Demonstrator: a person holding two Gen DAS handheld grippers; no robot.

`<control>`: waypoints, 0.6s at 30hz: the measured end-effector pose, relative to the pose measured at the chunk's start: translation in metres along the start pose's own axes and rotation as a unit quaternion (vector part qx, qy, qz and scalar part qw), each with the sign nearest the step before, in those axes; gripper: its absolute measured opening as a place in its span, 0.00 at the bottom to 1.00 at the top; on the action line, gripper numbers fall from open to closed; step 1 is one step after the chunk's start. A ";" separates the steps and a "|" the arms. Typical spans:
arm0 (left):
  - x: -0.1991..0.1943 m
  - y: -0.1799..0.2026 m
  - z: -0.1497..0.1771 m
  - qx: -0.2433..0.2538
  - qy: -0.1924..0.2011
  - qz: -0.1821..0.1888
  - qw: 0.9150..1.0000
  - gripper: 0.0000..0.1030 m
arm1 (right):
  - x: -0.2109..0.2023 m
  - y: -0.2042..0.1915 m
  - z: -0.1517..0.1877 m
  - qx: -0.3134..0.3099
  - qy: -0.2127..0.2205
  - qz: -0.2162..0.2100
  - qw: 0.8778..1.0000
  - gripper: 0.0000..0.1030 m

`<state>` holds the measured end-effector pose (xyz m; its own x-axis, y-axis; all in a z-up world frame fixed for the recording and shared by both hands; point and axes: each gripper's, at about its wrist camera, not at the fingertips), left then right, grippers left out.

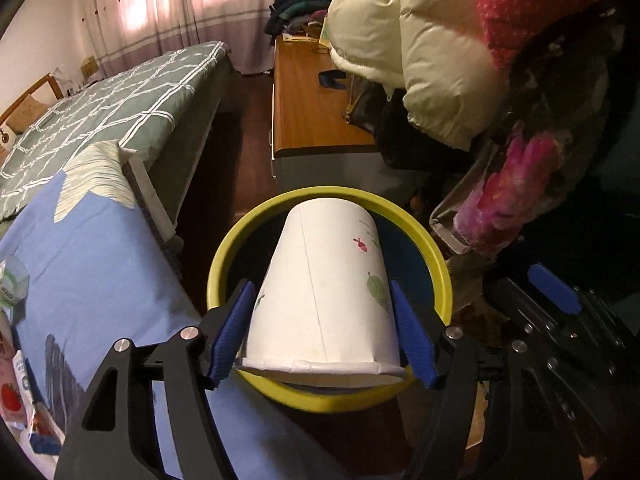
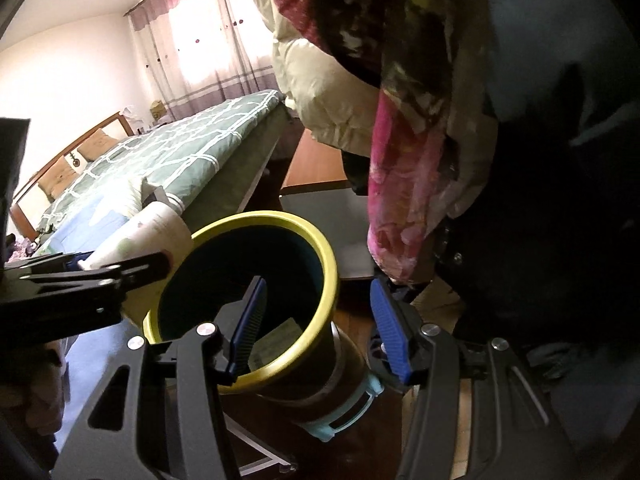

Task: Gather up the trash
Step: 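Open the left gripper to drop the paper cup into the bin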

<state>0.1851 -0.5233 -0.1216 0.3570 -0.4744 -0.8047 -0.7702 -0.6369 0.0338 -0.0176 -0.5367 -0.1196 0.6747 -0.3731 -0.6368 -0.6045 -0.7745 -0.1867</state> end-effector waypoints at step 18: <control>-0.104 -0.061 0.024 -0.062 0.100 -0.026 0.993 0.92 | -0.008 -0.036 0.000 -0.037 -0.002 -0.011 0.999 0.56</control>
<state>0.1823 -0.4198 -0.0544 0.5021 -0.5417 -0.6741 -0.6813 -0.7279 0.0775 -0.0007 -0.5059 -0.1079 0.6858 -0.3533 -0.6363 -0.5567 -0.8178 -0.1459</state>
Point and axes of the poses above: each gripper's, at about its wrist camera, not at the fingertips, and x roughly the way its jaws point, y to its right, z to its underside
